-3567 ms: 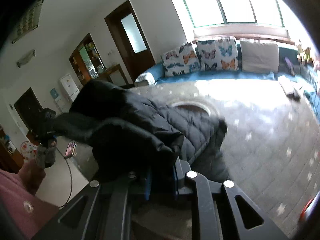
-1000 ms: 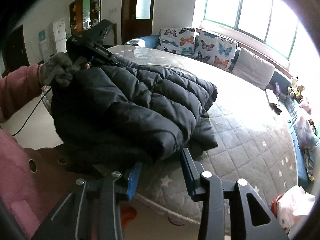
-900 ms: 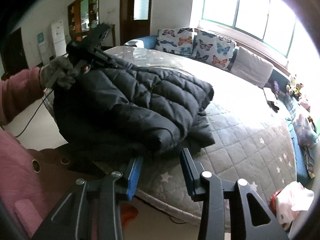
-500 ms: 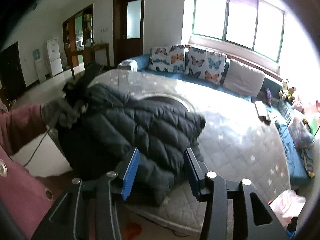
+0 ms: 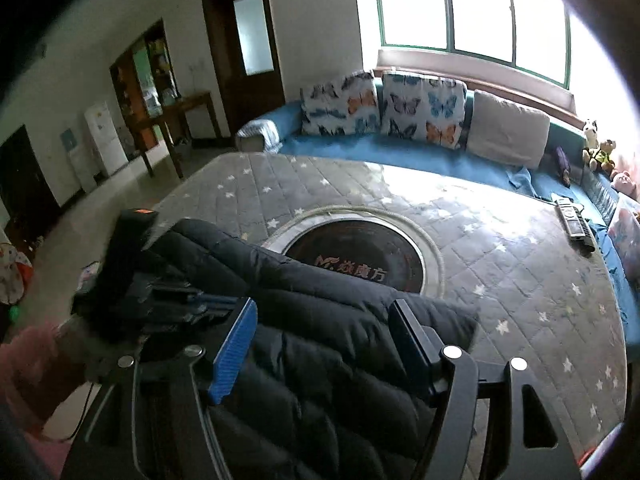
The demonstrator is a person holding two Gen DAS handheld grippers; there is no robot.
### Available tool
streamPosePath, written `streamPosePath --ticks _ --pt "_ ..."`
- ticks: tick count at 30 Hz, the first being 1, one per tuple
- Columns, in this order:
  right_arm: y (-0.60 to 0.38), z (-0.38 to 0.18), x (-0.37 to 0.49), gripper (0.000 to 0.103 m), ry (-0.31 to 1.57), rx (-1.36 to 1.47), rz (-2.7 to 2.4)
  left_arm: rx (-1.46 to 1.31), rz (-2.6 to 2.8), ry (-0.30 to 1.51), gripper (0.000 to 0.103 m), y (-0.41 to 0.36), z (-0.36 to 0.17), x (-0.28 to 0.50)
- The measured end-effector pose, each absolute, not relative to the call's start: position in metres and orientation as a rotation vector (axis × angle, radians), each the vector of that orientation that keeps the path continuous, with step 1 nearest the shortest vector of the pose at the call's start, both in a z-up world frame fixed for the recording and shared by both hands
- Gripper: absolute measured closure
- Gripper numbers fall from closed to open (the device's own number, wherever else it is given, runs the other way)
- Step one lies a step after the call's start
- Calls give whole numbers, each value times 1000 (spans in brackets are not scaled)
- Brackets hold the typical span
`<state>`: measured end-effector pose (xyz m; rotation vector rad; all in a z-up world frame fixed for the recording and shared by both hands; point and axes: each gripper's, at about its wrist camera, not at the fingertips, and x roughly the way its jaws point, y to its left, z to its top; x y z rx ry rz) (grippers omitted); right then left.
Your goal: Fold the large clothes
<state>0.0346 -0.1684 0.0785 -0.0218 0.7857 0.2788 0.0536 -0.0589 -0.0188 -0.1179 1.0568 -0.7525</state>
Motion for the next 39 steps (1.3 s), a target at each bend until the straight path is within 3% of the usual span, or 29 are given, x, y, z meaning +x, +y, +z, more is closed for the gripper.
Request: streamPosePath --ticks 12,32,39 --pt "-137 14 81 28 972 -90 257 -116 -760 1055 86 -56 -19 51" --pt "-125 -10 -49 26 964 -342 390 -20 -775 998 85 -23 -12 -15" --pt "-137 -19 -58 26 991 -287 395 -99 -793 989 85 13 -26 -37"
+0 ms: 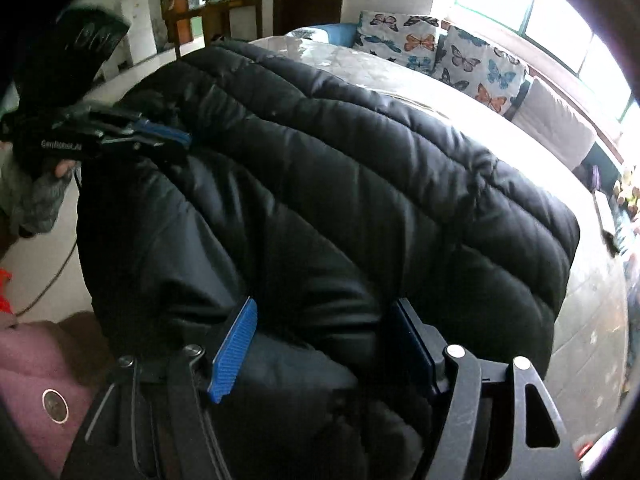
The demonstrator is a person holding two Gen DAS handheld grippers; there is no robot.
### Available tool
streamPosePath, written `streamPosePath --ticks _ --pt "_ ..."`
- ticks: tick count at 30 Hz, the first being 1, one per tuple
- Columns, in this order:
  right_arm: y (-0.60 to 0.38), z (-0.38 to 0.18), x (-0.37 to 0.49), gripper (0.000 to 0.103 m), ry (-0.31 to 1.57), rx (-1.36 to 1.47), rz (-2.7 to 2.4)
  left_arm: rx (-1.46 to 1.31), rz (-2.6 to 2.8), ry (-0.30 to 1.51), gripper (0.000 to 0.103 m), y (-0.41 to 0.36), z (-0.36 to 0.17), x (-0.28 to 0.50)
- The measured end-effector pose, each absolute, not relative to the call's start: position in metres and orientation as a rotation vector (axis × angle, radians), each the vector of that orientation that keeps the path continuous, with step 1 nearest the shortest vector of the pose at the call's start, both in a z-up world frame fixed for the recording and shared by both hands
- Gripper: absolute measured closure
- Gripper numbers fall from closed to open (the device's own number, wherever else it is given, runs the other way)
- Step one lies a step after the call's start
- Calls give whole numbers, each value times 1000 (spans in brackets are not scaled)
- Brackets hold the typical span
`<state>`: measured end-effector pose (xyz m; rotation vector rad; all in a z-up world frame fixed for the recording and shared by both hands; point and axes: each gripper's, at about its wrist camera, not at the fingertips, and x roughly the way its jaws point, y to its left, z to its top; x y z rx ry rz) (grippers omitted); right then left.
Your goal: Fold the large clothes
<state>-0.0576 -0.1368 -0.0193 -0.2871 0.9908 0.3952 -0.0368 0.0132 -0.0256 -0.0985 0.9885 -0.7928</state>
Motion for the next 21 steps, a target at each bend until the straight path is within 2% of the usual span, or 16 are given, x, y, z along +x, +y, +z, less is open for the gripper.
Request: streamPosePath --ticks 5,8,12,14,16,18,20,21 --pt "-140 -30 -57 26 947 -231 384 -179 -813 1001 85 29 -30 -33" --pt "-140 -28 -58 26 948 -226 392 -217 -780 1006 85 46 -9 -29" --pt "-144 -28 -53 25 949 -215 401 -217 -672 868 85 76 35 -31" --pt "-145 -29 -51 25 947 -213 408 -203 -580 822 77 89 48 -25" --pt "-145 -29 -50 25 947 -211 412 -175 -475 794 47 100 51 -14" --pt "-148 -30 -55 24 942 -206 416 -144 -409 779 35 106 47 -5" --pt "-150 -31 -55 24 938 -201 417 -70 -313 780 30 106 38 6" --pt "-151 -31 -55 24 936 -201 417 -55 -280 801 23 107 31 12"
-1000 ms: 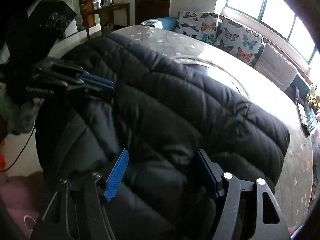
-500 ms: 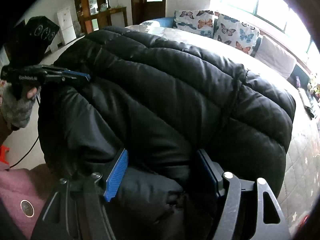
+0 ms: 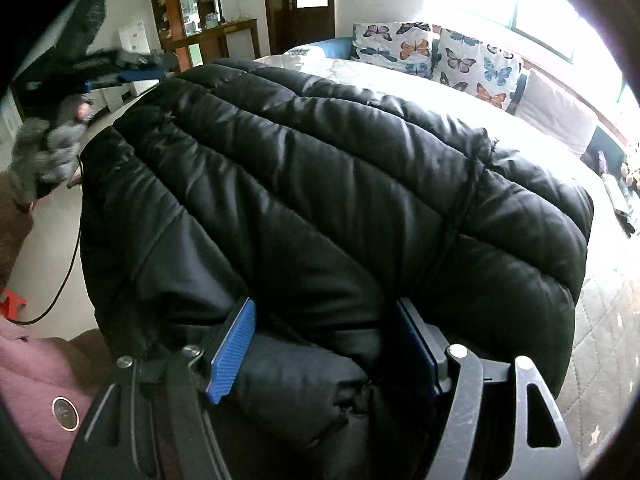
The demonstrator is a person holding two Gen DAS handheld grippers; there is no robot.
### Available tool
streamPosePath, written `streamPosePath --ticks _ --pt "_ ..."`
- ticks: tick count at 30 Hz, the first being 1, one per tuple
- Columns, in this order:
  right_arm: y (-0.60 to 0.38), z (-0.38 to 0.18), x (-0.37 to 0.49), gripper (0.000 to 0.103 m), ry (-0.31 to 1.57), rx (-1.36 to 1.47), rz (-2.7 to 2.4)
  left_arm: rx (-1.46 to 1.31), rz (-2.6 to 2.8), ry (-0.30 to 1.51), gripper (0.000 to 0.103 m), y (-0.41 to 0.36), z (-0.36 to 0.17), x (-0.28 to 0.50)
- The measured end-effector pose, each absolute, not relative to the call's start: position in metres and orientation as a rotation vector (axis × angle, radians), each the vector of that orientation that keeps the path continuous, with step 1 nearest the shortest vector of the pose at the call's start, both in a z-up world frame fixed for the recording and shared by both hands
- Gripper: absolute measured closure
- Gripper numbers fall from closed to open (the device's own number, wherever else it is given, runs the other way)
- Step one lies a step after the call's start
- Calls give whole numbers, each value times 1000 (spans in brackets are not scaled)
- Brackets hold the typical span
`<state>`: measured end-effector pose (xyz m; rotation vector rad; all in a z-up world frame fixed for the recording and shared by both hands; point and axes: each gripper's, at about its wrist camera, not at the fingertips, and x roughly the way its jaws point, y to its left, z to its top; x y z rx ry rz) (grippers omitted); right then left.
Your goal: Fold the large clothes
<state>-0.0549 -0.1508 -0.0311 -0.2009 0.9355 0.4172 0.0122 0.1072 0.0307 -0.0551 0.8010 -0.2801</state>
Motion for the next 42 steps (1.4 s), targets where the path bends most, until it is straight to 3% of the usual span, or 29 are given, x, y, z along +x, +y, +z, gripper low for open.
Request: streamPosePath --ticks 2,4,7,25,33,38,42 --pt "-151 -31 -56 24 934 -199 418 -71 -274 850 21 114 15 22" --pt "-153 -31 -55 24 934 -194 421 -126 -277 884 9 127 -2 31" --pt "-156 -31 -57 24 935 -196 426 -262 -311 920 0 146 -23 42" --pt "-222 29 -57 25 840 -1 322 -360 -374 958 0 171 -85 64" --pt "-265 6 -17 25 877 98 220 -355 -367 955 0 165 -81 64" --pt "-283 -14 -5 6 896 111 225 -346 -363 952 0 157 -73 57" --pt "-298 -25 -3 0 896 172 264 -348 -369 949 0 154 -72 57"
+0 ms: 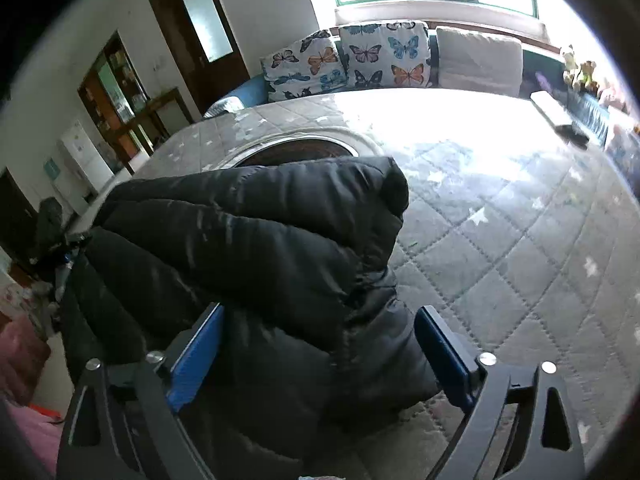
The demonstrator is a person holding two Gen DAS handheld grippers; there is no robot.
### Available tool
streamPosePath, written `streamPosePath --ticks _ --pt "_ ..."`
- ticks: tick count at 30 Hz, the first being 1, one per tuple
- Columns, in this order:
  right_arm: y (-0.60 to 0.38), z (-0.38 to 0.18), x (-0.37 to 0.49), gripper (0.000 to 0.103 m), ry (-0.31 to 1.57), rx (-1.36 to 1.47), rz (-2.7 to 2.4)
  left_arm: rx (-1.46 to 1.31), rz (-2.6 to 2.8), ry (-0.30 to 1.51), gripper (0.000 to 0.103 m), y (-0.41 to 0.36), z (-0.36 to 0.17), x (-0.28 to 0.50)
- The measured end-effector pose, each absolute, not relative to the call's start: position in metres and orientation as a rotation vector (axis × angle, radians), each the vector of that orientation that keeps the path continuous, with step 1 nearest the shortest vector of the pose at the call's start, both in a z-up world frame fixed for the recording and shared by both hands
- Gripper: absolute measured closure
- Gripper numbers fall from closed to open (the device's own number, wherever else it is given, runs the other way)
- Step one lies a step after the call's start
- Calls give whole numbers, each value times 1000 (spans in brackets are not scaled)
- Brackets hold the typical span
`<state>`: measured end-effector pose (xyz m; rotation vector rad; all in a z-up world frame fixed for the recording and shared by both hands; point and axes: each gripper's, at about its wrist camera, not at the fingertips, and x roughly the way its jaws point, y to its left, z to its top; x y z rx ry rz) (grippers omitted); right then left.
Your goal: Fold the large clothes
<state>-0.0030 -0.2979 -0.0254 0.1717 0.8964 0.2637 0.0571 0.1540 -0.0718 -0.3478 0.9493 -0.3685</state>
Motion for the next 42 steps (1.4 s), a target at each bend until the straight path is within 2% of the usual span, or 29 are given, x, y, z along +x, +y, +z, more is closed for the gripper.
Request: streamPosePath --ticks 15,21,31,42 --pt "-329 -58 0 0 913 447 390 -420 -425 965 0 157 -90 69" --pt "-329 -48 -2 0 911 384 354 -419 -445 995 0 158 -92 74" --pt "-341 -60 -5 0 967 557 388 -432 -474 993 0 159 -94 68" --pt "-336 -56 -1 0 1018 540 380 -457 -538 999 0 167 -100 61"
